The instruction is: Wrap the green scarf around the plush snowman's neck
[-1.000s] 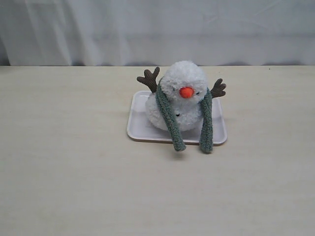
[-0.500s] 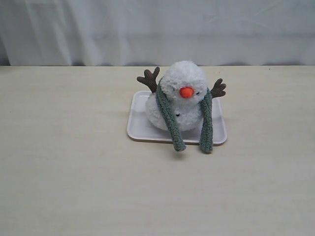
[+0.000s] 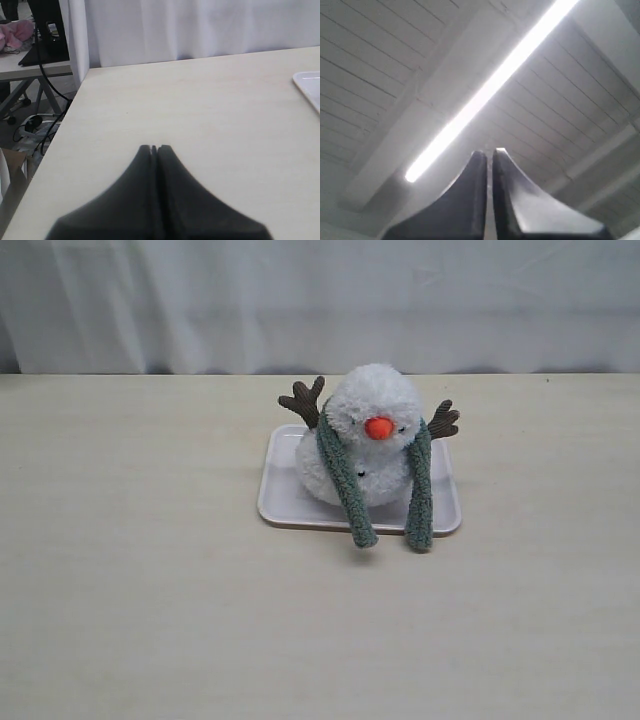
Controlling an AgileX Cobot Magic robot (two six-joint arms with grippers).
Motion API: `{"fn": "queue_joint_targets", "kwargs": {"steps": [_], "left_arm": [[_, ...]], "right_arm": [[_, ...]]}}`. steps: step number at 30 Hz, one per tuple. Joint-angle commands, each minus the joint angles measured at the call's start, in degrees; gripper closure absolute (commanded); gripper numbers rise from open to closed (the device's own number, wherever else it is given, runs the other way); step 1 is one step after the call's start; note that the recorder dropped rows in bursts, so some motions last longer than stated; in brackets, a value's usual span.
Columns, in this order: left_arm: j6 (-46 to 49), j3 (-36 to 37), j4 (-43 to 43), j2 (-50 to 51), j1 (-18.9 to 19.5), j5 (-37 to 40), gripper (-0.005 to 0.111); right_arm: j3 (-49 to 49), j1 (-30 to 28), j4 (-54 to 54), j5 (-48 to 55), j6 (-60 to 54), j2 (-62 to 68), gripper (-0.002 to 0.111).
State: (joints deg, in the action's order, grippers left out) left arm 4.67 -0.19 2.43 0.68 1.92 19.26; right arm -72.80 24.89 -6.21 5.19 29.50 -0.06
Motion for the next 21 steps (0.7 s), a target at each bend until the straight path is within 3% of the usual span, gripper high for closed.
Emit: {"fn": "queue_joint_targets", "kwargs": {"steps": [1,7,21], "left_arm": [[0.0,0.2,-0.1,-0.1,0.0,-0.9,0.107],[0.0,0.2,-0.1,-0.1,0.0,-0.9,0.107],[0.0,0.2,-0.1,-0.1,0.0,-0.9,0.107]], "right_arm": [[-0.8,-0.1,-0.9,-14.2,0.1,0.1,0.104],[2.0,-2.3,-8.0,-18.8,0.1,0.1,0.104],[24.4,-16.9,-8.0,-18.7,0.1,0.1,0.104]]}}
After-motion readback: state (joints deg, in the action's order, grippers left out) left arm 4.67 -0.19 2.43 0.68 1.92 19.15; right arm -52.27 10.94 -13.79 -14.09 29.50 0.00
